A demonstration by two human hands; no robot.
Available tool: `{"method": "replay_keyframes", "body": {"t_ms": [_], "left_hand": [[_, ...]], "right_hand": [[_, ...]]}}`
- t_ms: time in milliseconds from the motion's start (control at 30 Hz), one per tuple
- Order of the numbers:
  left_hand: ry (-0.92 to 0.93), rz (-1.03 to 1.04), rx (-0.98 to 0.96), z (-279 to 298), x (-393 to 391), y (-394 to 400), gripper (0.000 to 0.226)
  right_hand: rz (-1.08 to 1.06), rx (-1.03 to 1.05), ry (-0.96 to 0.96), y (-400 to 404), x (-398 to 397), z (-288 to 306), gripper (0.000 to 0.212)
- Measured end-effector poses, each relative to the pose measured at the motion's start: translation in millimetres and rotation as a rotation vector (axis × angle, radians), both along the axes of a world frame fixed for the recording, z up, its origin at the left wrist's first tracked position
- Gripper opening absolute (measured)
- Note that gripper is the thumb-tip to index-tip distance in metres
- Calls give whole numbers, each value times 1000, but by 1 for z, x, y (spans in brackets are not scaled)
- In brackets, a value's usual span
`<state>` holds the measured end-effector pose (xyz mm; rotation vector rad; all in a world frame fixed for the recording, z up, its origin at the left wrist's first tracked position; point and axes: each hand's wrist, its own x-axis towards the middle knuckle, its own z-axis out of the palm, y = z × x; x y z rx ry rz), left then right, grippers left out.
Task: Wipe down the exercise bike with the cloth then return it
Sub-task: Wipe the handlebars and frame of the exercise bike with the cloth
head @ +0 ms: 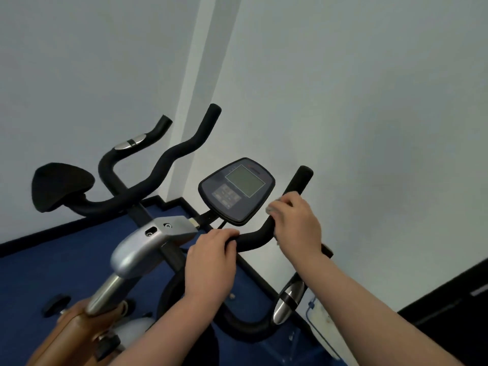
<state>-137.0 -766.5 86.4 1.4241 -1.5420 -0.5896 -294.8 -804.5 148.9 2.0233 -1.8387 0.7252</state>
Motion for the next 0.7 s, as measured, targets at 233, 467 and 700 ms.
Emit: {"method": "replay_keyframes", "body": {"t_ms": [233, 467, 700], "left_hand": [[-44, 1, -1, -1, 0, 1, 24], [-20, 25, 14, 3, -4, 2, 23], [-74, 52, 23, 3, -7, 0, 23]], "right_hand": [[204, 323, -588, 41, 5, -12, 14], [89, -207, -798, -4, -37, 48, 25], [-45, -162, -833, -10, -12, 10, 35]]}}
